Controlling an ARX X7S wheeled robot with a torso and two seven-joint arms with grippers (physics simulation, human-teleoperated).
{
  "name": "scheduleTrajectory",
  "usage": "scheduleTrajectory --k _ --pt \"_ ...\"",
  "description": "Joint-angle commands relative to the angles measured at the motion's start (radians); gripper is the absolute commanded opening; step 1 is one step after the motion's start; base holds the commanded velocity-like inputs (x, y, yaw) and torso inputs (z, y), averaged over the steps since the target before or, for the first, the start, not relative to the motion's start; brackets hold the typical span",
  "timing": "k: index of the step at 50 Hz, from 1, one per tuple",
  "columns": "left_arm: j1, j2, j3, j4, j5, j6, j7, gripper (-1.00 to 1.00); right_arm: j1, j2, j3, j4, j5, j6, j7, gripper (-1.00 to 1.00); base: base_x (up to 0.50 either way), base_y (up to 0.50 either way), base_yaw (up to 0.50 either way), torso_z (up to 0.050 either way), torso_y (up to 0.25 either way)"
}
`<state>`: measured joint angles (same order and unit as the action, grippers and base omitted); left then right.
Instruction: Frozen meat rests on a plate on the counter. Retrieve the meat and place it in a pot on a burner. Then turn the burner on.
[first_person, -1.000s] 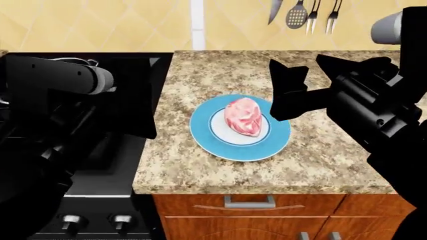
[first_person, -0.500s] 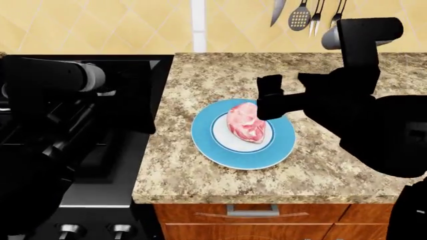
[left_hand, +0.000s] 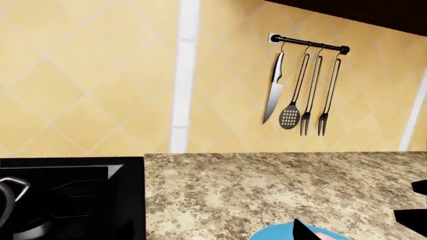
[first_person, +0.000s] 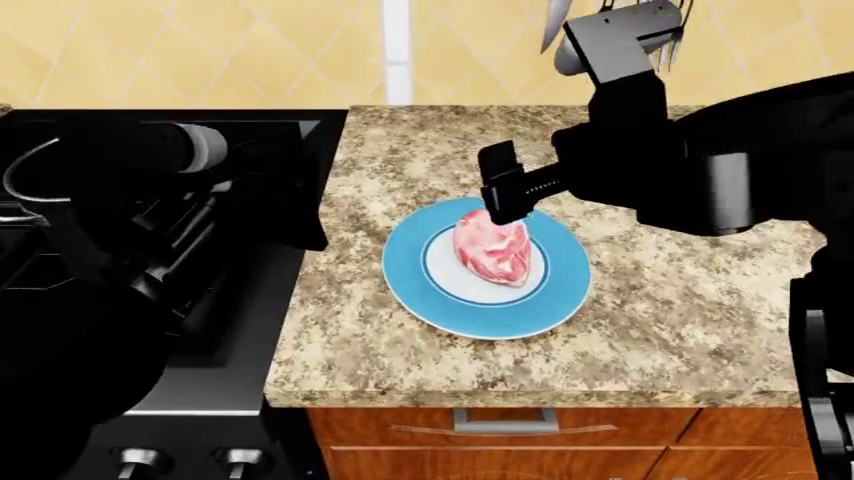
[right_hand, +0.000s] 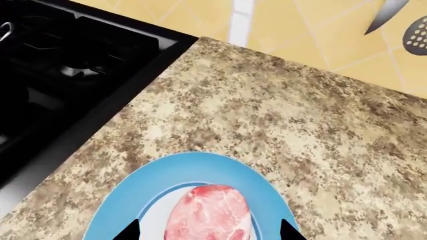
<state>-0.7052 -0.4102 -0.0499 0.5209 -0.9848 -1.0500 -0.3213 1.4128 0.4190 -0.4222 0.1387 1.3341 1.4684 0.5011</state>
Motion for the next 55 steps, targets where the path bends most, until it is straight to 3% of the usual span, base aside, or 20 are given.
scheduleTrajectory --k 1,10,30,55 --pt "0.04 0.0 0.012 0.01 0.051 0.083 0.048 1.0 0.015 0.009 -0.114 0.033 -0.047 -0.028 -0.136 1.0 0.0 0.0 0.0 0.0 0.0" --pt "0.076 -0.009 0.034 0.051 0.104 0.156 0.086 1.0 -0.018 0.009 -0.105 0.021 -0.001 -0.025 -0.122 1.0 0.0 0.0 0.0 0.0 0.0" --pt "0.095 -0.007 0.053 0.035 0.111 0.166 0.084 1.0 -0.068 0.055 -0.138 0.031 -0.029 -0.055 -0.091 1.0 0.0 0.0 0.0 0.0 0.0" --pt "0.106 -0.006 0.072 0.009 0.124 0.187 0.086 1.0 -0.026 0.046 -0.264 0.098 -0.167 -0.182 -0.273 1.0 0.0 0.0 0.0 0.0 0.0"
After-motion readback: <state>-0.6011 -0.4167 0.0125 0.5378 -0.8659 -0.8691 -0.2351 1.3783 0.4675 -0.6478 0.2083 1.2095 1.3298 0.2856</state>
